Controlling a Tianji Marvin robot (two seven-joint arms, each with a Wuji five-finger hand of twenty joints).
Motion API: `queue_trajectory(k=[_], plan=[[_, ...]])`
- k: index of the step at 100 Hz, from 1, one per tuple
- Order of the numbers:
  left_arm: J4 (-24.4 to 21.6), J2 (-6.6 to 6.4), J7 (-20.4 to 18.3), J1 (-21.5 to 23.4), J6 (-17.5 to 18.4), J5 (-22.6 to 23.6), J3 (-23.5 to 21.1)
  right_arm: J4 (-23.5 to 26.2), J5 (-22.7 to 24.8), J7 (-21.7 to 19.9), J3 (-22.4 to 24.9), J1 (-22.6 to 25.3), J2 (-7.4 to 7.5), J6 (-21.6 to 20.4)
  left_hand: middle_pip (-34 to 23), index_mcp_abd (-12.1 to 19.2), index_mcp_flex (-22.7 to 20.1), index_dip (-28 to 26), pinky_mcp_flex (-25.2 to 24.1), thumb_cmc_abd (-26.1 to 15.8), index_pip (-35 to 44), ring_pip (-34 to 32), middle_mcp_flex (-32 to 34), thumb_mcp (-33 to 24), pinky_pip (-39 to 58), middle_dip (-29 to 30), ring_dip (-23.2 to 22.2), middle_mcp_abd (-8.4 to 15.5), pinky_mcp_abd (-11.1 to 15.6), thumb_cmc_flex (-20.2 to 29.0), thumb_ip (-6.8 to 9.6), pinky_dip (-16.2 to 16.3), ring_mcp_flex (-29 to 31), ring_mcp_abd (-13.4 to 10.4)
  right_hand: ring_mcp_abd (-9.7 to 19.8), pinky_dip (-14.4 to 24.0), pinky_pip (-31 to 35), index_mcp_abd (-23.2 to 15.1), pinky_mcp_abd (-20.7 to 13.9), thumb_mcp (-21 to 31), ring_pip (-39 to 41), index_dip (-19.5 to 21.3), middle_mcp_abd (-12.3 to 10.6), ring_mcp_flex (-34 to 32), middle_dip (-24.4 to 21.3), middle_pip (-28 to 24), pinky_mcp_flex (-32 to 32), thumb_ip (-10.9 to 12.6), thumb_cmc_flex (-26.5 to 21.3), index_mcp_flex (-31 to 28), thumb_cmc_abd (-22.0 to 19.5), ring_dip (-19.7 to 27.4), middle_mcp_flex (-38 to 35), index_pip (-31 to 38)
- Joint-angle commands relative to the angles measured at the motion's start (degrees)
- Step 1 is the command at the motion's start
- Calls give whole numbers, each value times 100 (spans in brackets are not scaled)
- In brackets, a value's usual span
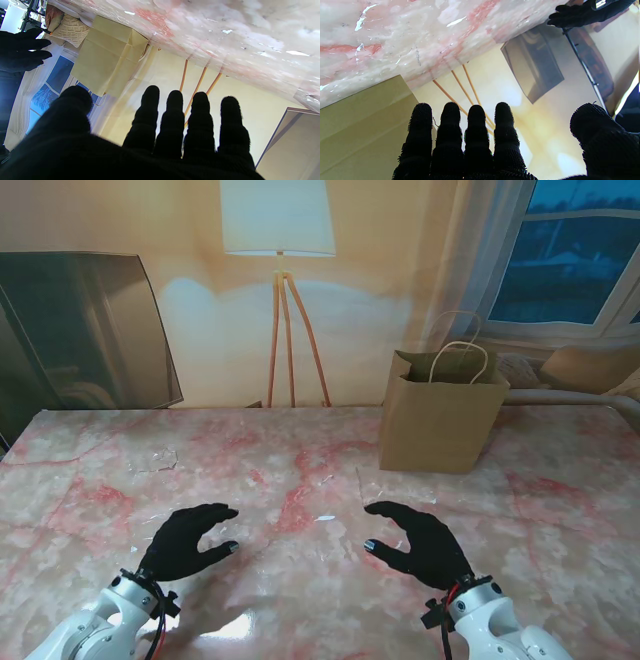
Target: Fold the socks and the shorts into the kraft paper bag
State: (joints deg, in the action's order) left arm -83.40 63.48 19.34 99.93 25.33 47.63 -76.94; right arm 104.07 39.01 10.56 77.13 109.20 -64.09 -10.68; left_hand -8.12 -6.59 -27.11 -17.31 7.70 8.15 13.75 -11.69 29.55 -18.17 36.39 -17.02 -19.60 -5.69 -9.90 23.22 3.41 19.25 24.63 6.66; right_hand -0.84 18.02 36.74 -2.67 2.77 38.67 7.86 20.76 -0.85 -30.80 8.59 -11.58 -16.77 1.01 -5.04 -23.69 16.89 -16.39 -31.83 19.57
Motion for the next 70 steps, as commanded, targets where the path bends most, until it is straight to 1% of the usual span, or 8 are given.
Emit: queue_trajectory(k=[1, 18, 27, 61, 70], plan=[[9, 7, -20, 2, -9, -32, 33, 24, 5, 6, -15, 58, -15, -22, 135, 82, -45, 83, -30, -139, -101, 118, -196, 141, -72, 66, 22, 70, 9, -24, -12, -71, -112, -145, 96, 36, 189, -132, 2, -161, 19, 61, -43, -135, 50, 16, 49, -260, 90, -35, -139, -108, -183, -45], [59, 2, -78, -58, 3, -68, 73, 36, -40, 15, -27, 103, -22, -1, 139, 92, -27, 89, -45, -155, -116, 129, -221, 173, -83, 76, 24, 74, 15, -18, -8, -73, -128, -155, 91, 55, 212, -143, 24, -199, 18, 65, -39, -139, 56, 7, 53, -258, 61, -30, -178, -126, -175, -43], [120, 6, -49, -100, 43, -78, 111, 29, -29, 85, -41, 138, -32, -14, 141, 110, -23, 88, -65, -176, -117, 133, -231, 191, -99, 80, 24, 73, -10, -14, -5, -79, -134, -160, 90, 66, 230, -155, 45, -217, 26, 70, -41, -161, 61, -3, 38, -257, 44, -45, -196, -136, -189, -34], [588, 36, 48, -438, 157, -234, 408, 6, 49, 211, -99, 219, -37, -77, 144, 121, -32, 78, -59, -187, -110, 140, -245, 238, -84, 88, 23, 74, -25, 9, 13, -69, -137, -168, 76, 89, 263, -173, 62, -266, 27, 70, -47, -174, 69, -19, 31, -252, 34, -58, -242, -155, -197, -31], [716, 43, 58, -546, 159, -276, 491, -49, 62, 192, -132, 189, -29, -110, 144, 130, -24, 78, -66, -196, -112, 145, -253, 247, -84, 89, 24, 83, -21, 8, 16, -68, -152, -171, 94, 91, 265, -168, 64, -266, 28, 67, -46, -178, 68, -16, 34, -249, 29, -32, -256, -160, -187, -39]])
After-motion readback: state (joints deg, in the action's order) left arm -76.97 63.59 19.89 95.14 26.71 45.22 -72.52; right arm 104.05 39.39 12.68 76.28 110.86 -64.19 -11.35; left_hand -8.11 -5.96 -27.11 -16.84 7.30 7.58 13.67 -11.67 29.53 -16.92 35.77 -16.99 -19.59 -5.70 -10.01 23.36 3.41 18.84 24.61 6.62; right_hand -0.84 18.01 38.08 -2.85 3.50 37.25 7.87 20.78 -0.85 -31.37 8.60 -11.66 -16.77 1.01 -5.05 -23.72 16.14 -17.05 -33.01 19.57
